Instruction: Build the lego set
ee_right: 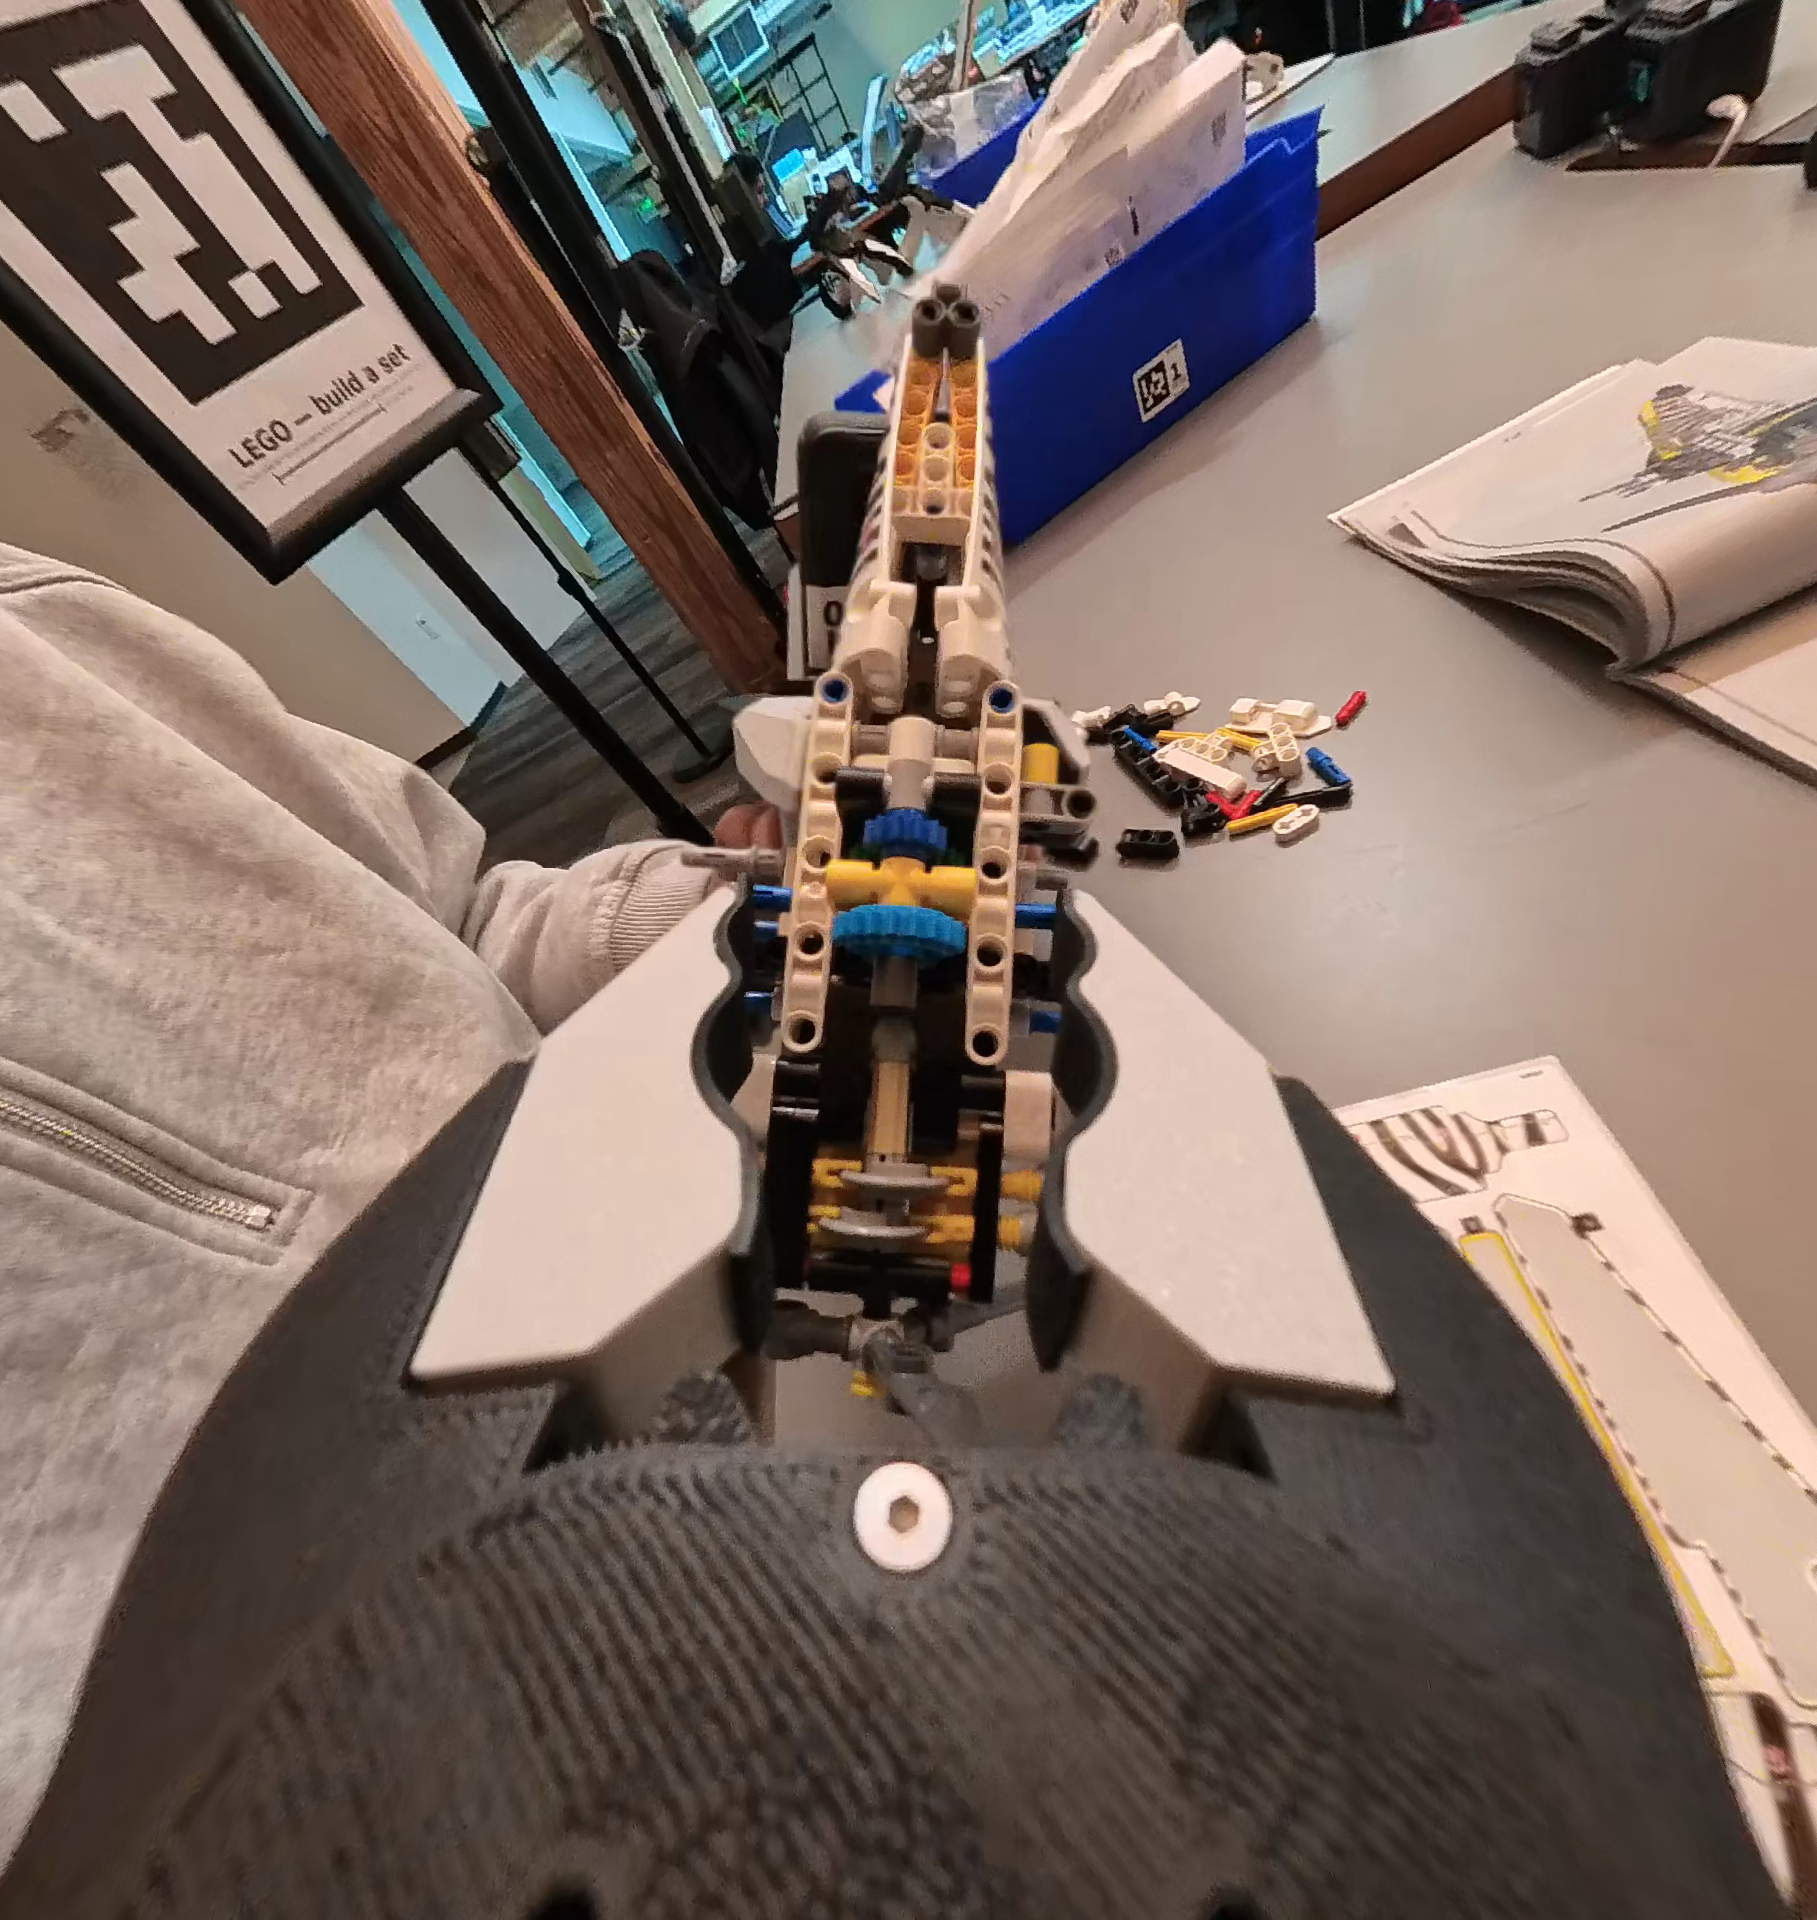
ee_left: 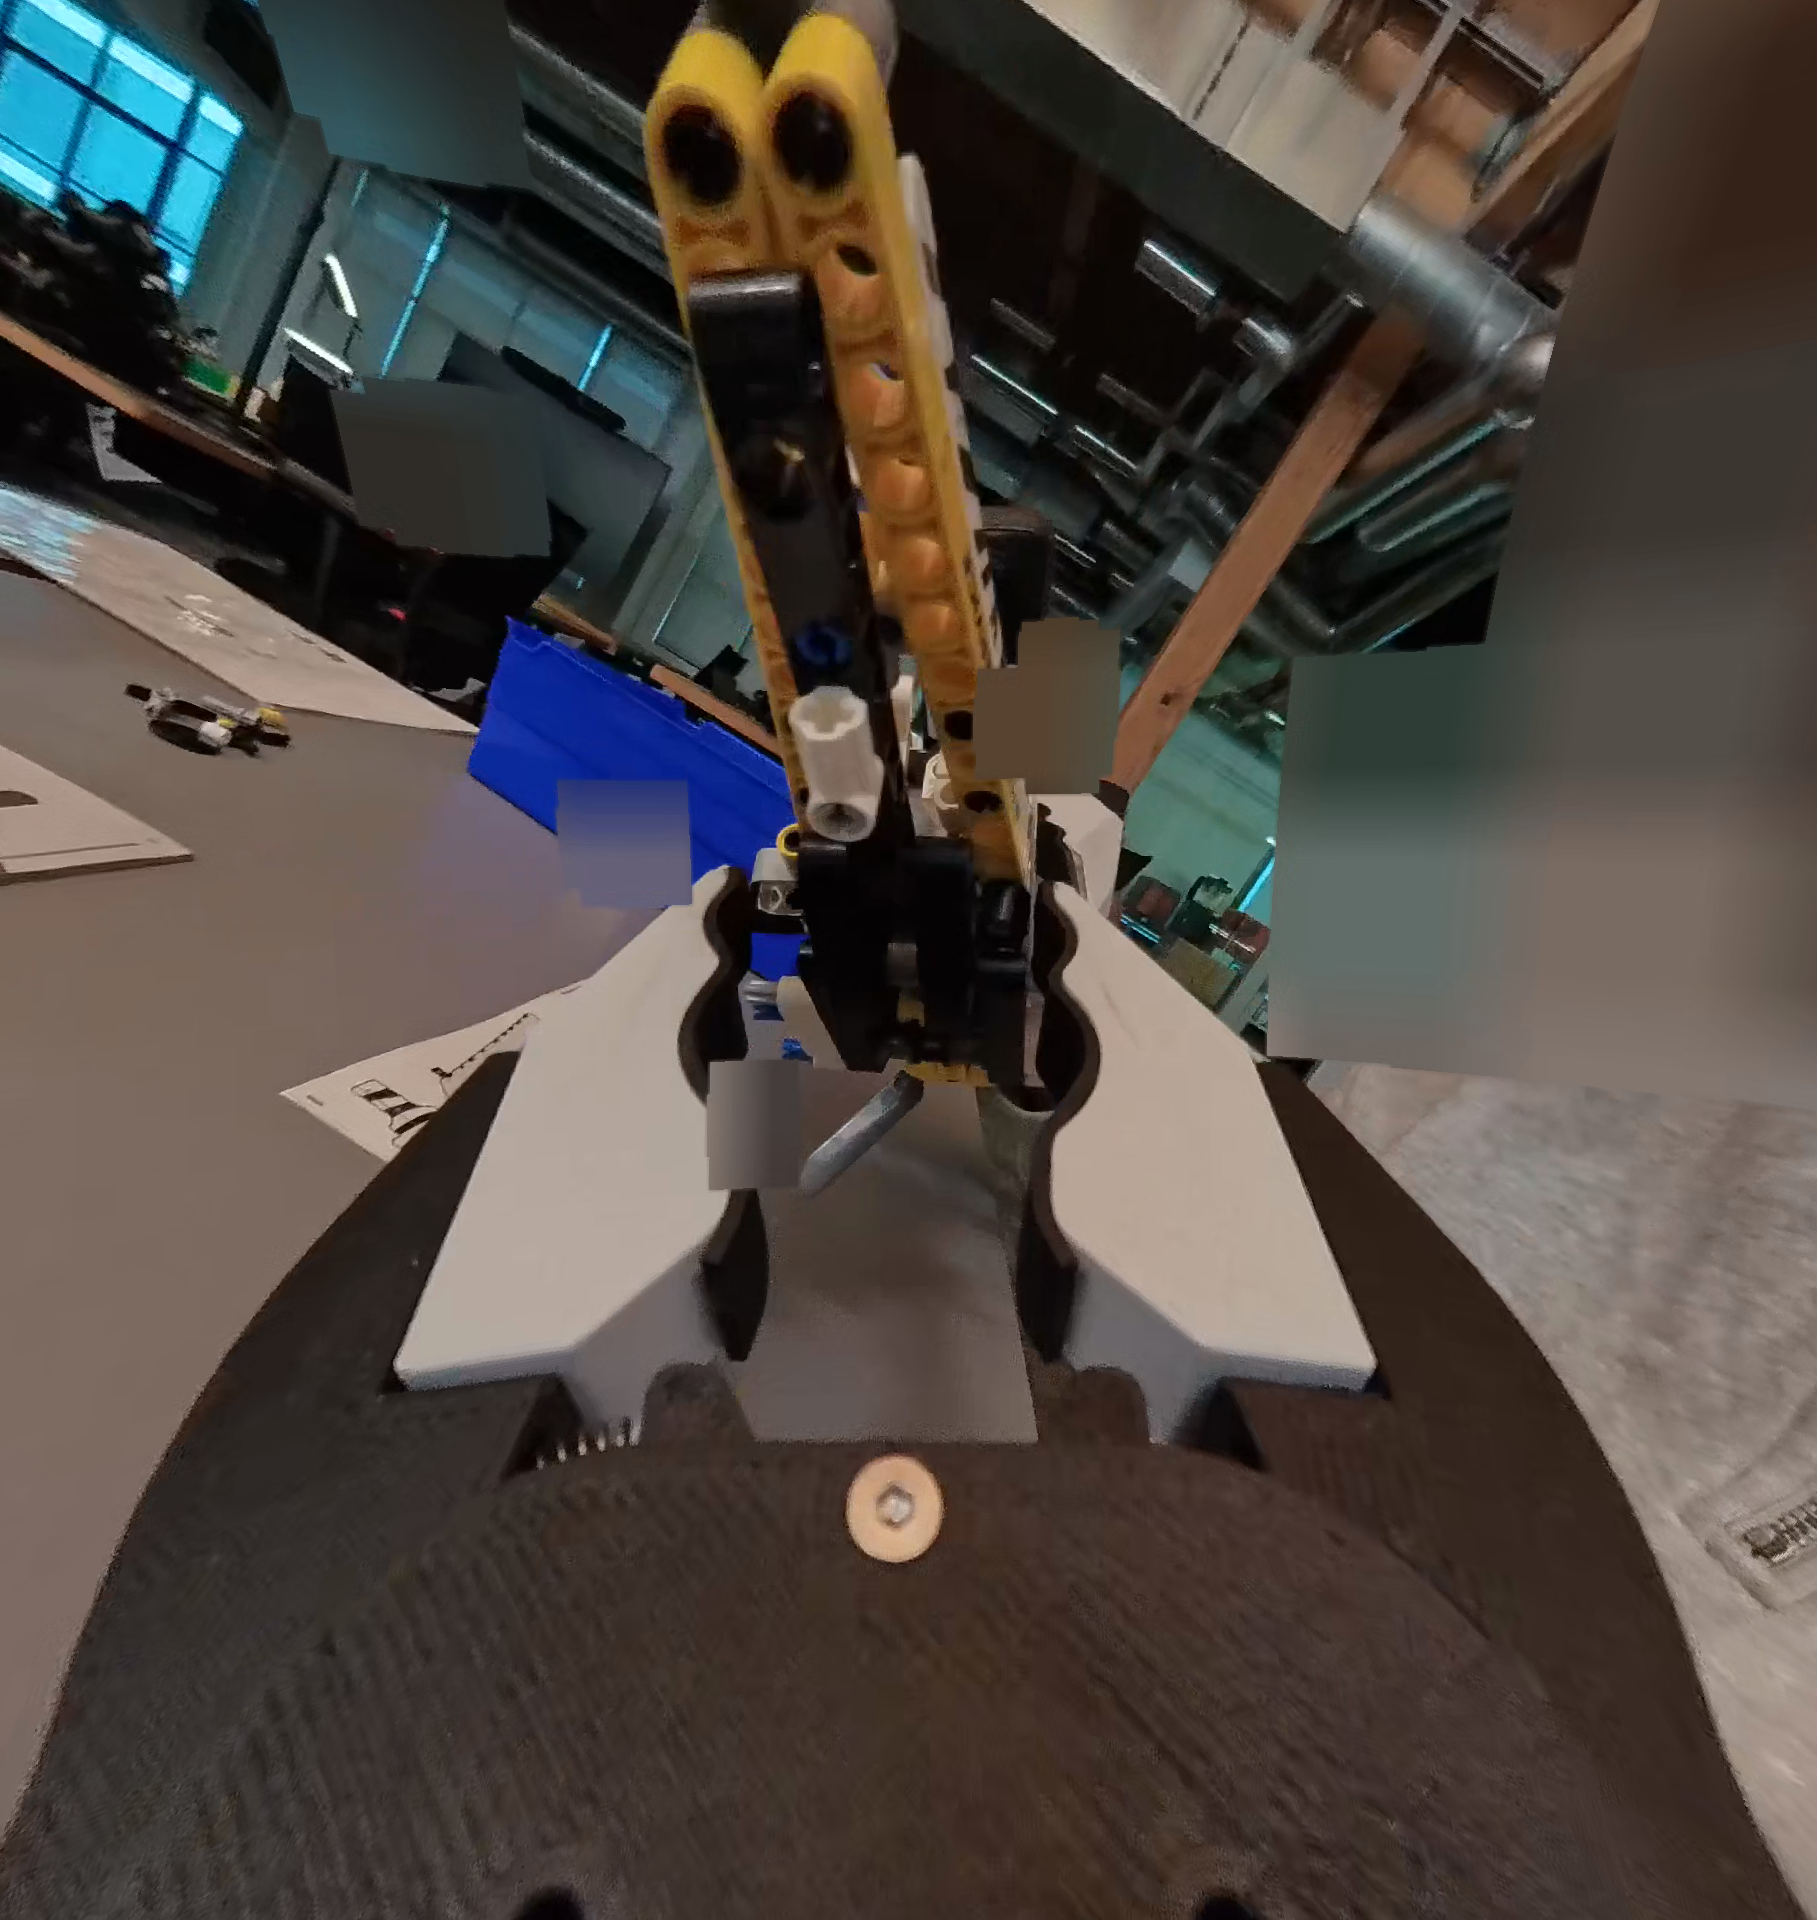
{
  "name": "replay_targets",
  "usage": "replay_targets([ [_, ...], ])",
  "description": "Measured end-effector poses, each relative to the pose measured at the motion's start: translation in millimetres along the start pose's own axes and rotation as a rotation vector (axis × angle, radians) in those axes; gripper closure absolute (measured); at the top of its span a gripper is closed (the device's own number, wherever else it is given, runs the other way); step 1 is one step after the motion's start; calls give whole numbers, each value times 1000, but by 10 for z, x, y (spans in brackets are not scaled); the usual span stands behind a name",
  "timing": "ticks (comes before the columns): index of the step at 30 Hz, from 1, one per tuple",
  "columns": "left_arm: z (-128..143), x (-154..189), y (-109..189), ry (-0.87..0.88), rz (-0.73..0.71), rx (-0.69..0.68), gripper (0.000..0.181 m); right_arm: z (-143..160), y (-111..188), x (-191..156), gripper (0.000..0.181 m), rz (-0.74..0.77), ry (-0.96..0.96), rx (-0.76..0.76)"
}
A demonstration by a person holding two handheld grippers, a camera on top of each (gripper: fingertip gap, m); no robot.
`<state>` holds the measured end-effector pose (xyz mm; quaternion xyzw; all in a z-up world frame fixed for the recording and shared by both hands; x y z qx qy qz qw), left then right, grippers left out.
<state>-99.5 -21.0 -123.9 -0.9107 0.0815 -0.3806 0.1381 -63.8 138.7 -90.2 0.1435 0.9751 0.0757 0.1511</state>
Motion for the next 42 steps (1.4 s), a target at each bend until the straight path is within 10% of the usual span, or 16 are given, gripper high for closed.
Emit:
replay_targets([
  [19,-25,24,33,16,37,7,139,42,-121,-3,125,-31,12,7],
  [28,-178,-96,283,69,-67,134,139,-66,479,62,123,213,36,163],
  [42,-217,-170,363,179,-40,221,139,155,424,30,131,244,-49,190],
])
Point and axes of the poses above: each gripper's, where its closed fingertips meet, y back along the fingers, z out of its underside, x = y × z across the jaws, the point moved 8 cm from there along y, back along the fingers, and after that the axes turned 12 degrees about y, right-handed, at the moved point
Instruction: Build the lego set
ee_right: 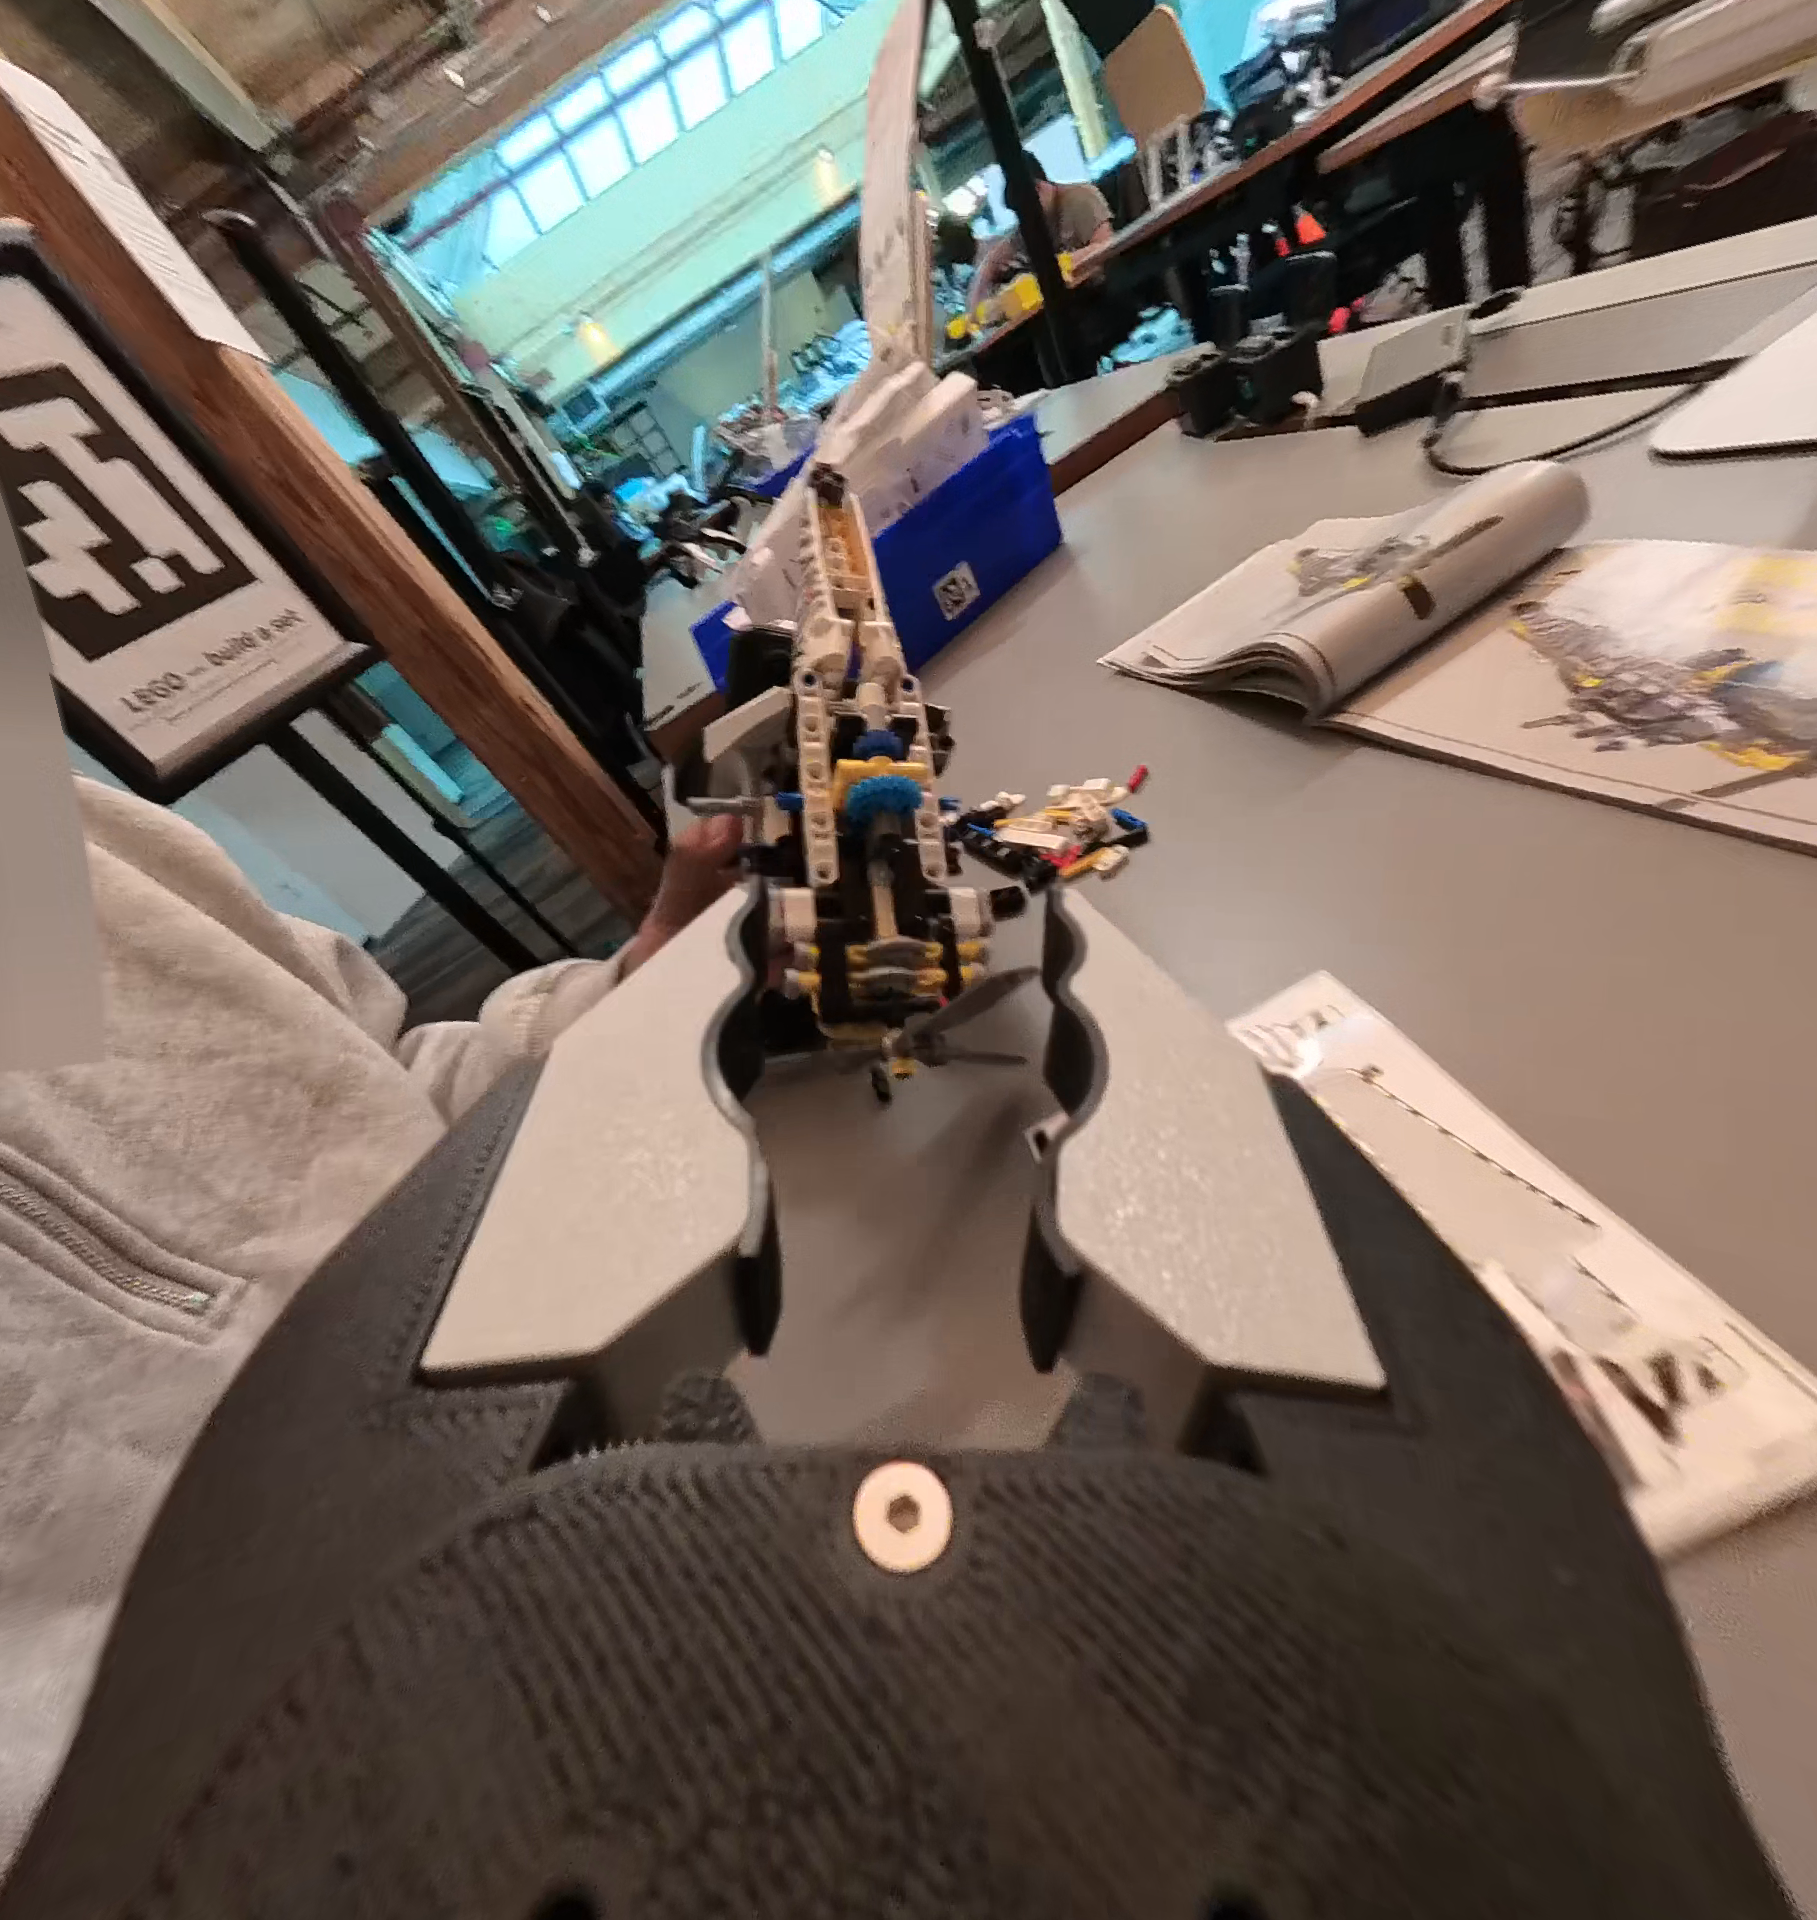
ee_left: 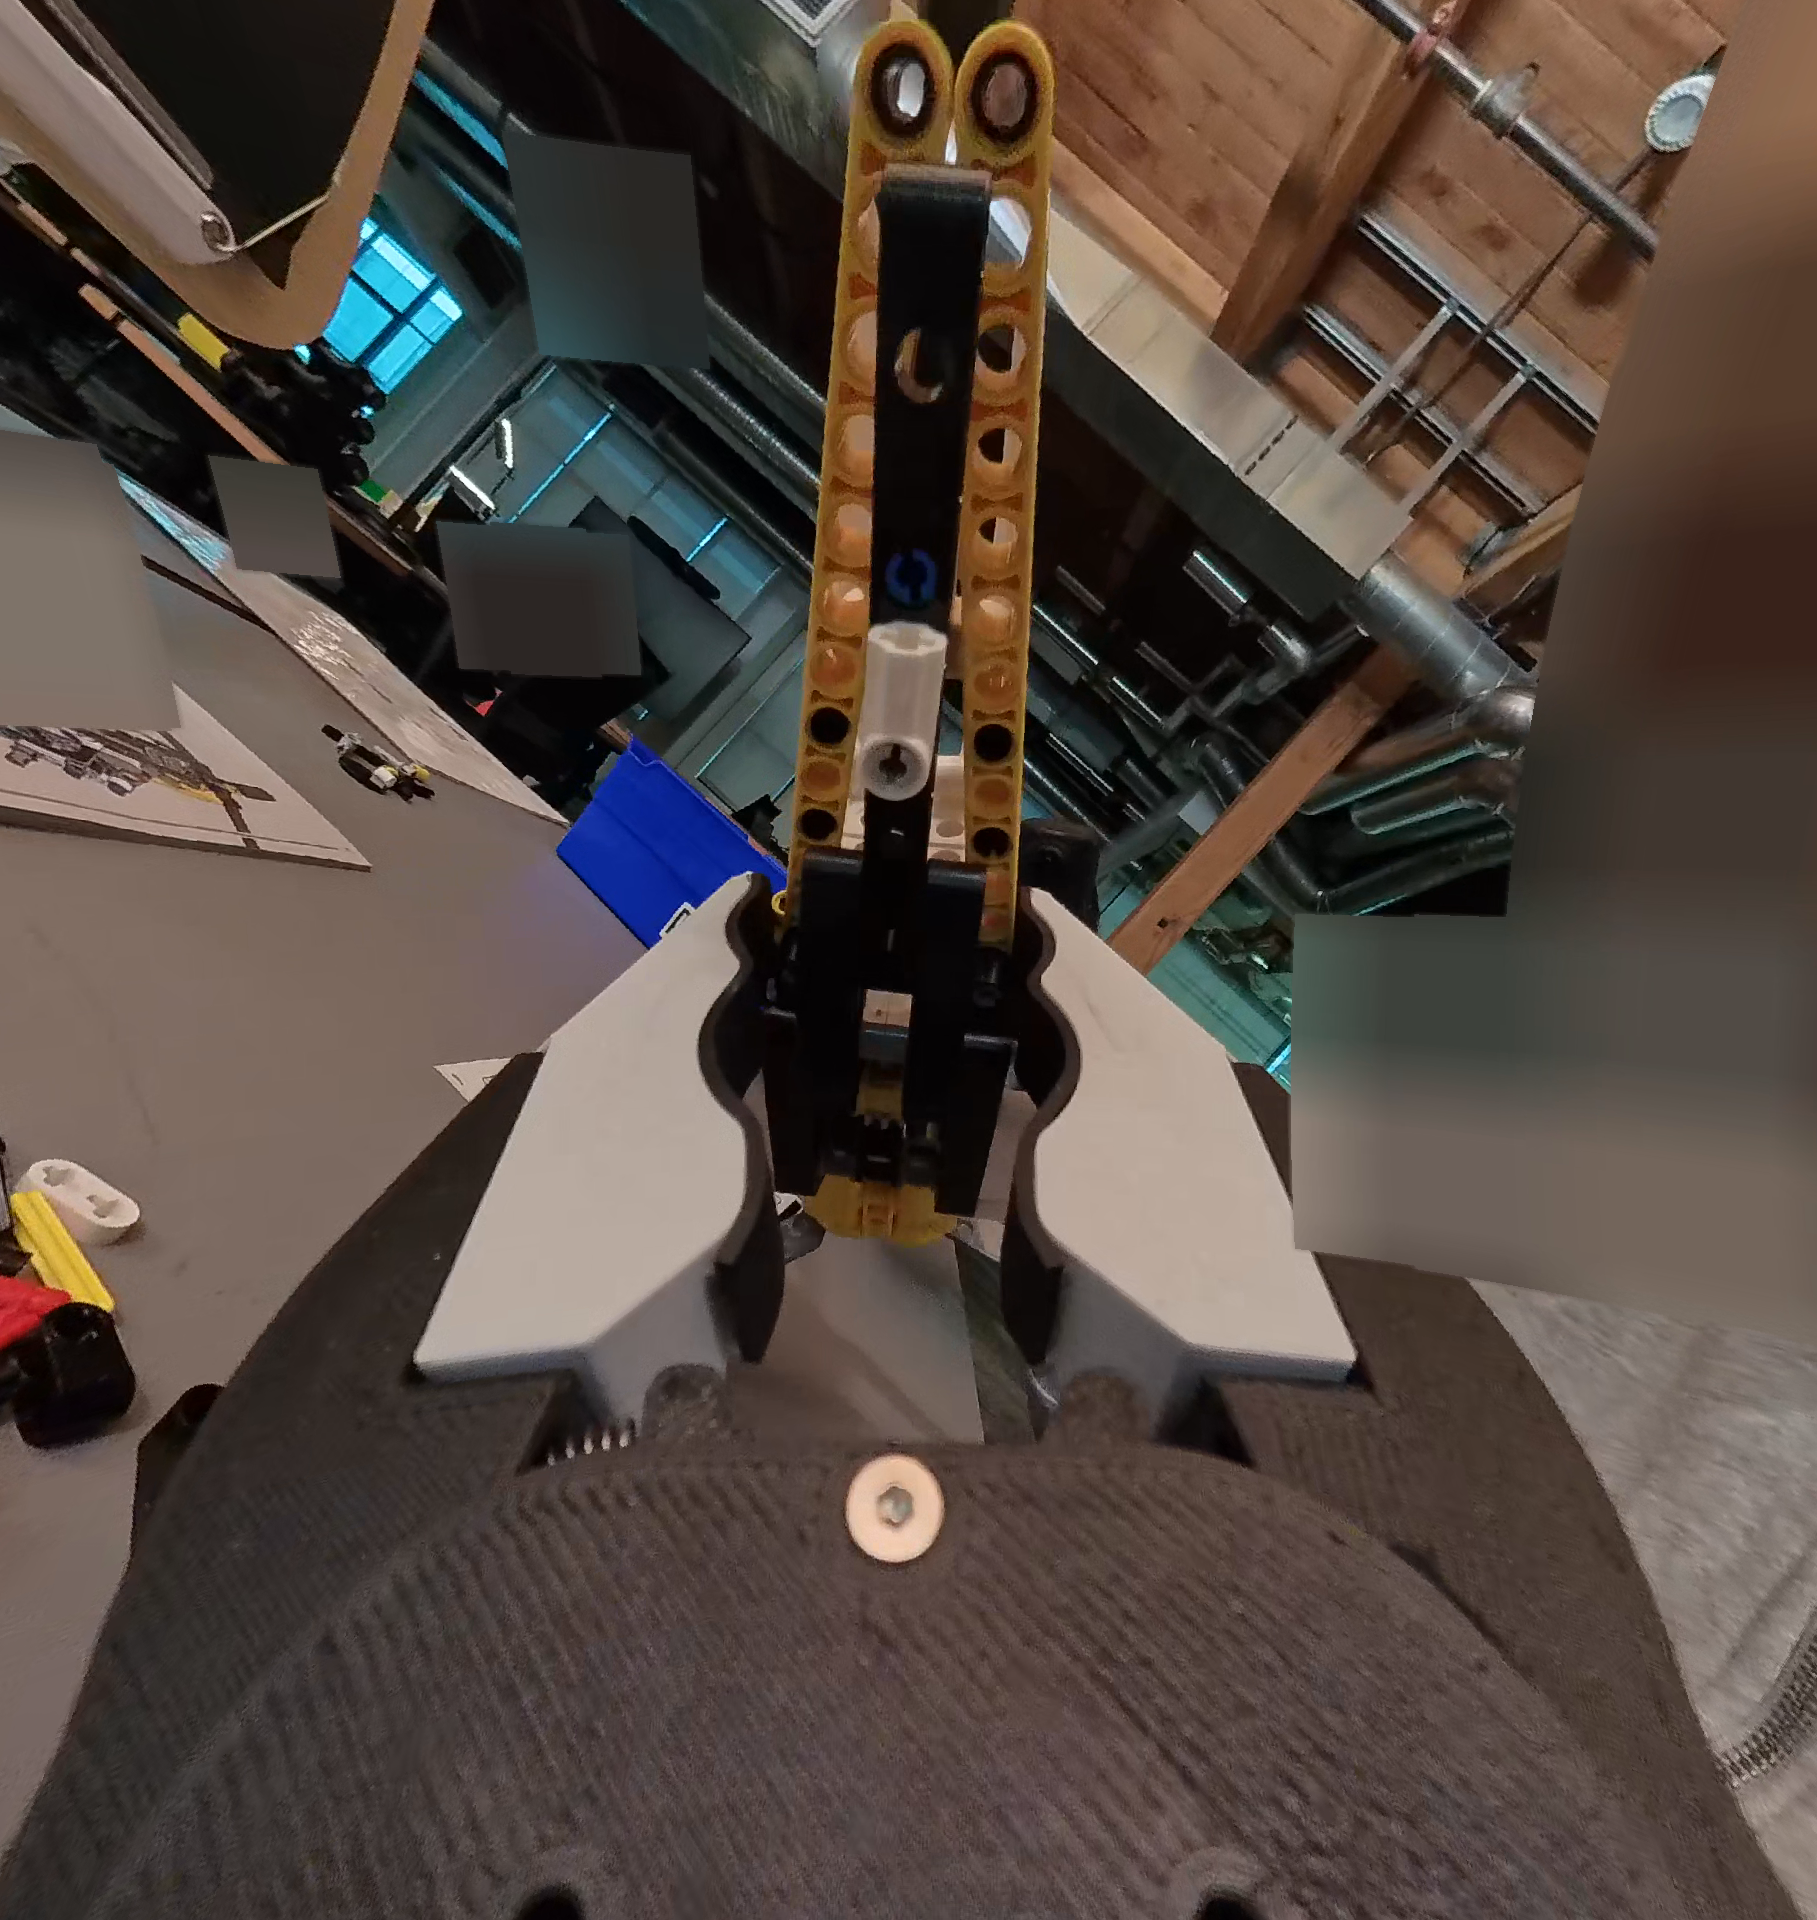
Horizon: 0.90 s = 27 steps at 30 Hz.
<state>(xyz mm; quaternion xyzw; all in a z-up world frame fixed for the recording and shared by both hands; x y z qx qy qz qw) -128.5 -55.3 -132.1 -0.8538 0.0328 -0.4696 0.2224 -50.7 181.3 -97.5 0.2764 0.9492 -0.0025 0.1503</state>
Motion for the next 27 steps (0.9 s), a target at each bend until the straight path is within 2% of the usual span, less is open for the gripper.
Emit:
replay_targets([
  [4,-8,0,13,3,4,14,139,97,159,140,136,190,61,-155],
  [6,-10,-3,17,4,1,19,140,198,168,190,136,238,74,-266],
  [11,10,-5,-1,7,2,1,140,398,-15,277,144,205,80,-475],
  [17,30,-11,-18,23,10,-17,140,497,-214,427,153,132,82,-681],
  [20,47,-9,-31,21,9,-33,140,540,-274,461,168,136,132,-783],
  [25,77,-7,-60,18,8,-64,140,524,-327,419,172,72,133,-835],
  [27,85,-12,-68,24,10,-73,140,460,-301,455,173,113,137,-786],
])
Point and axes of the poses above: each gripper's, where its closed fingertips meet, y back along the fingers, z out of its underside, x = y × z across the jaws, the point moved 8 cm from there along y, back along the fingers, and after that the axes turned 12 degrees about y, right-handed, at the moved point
